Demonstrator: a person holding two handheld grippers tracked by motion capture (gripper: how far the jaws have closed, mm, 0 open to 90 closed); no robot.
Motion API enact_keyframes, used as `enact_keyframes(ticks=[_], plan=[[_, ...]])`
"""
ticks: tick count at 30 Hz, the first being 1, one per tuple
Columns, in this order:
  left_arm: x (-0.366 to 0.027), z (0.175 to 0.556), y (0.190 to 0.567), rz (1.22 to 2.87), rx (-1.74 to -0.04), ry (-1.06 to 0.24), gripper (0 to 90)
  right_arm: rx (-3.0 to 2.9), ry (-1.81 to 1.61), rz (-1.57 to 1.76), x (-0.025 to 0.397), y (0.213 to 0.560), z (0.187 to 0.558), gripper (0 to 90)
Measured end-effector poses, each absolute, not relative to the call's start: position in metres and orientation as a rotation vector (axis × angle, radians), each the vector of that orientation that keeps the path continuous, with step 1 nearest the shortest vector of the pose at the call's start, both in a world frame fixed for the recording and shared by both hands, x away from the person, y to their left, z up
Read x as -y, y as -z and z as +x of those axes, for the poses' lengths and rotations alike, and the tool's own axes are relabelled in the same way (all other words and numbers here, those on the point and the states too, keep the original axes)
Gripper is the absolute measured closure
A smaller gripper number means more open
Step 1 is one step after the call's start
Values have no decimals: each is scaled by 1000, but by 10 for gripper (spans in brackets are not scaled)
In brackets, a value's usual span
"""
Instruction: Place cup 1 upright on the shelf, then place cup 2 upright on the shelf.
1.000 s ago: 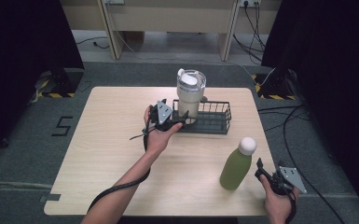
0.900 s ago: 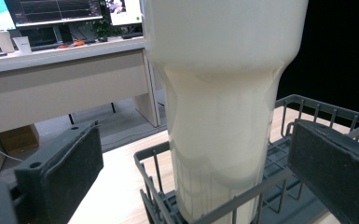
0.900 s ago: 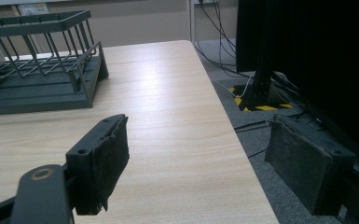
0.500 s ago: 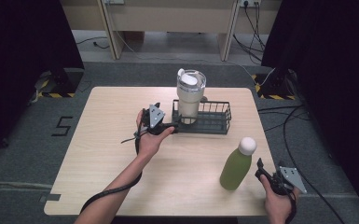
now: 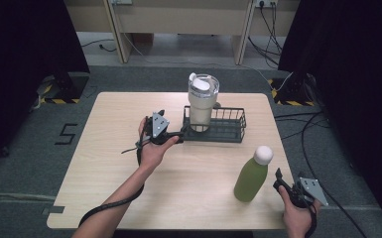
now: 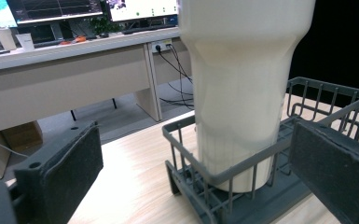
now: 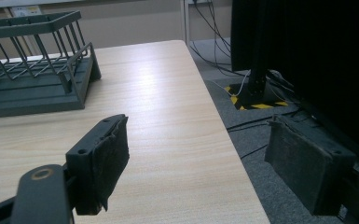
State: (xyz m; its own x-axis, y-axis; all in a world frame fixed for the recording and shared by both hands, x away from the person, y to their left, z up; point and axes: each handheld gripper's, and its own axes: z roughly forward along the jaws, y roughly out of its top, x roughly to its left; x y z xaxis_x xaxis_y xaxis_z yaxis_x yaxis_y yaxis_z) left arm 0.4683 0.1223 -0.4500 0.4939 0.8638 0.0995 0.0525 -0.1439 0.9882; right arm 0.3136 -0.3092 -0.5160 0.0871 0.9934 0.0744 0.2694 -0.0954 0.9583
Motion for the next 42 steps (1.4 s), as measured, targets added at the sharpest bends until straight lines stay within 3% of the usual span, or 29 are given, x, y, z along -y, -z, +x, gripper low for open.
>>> enact_keyframes(ticks=[23,42], plan=[[-139,459,456,1555,-824,-832,24,-1313,-1061,1466,310,506,306,210],[-189,444,463,1551,-856,-865,27,-1390,-1111,1391,299,487,279,182]])
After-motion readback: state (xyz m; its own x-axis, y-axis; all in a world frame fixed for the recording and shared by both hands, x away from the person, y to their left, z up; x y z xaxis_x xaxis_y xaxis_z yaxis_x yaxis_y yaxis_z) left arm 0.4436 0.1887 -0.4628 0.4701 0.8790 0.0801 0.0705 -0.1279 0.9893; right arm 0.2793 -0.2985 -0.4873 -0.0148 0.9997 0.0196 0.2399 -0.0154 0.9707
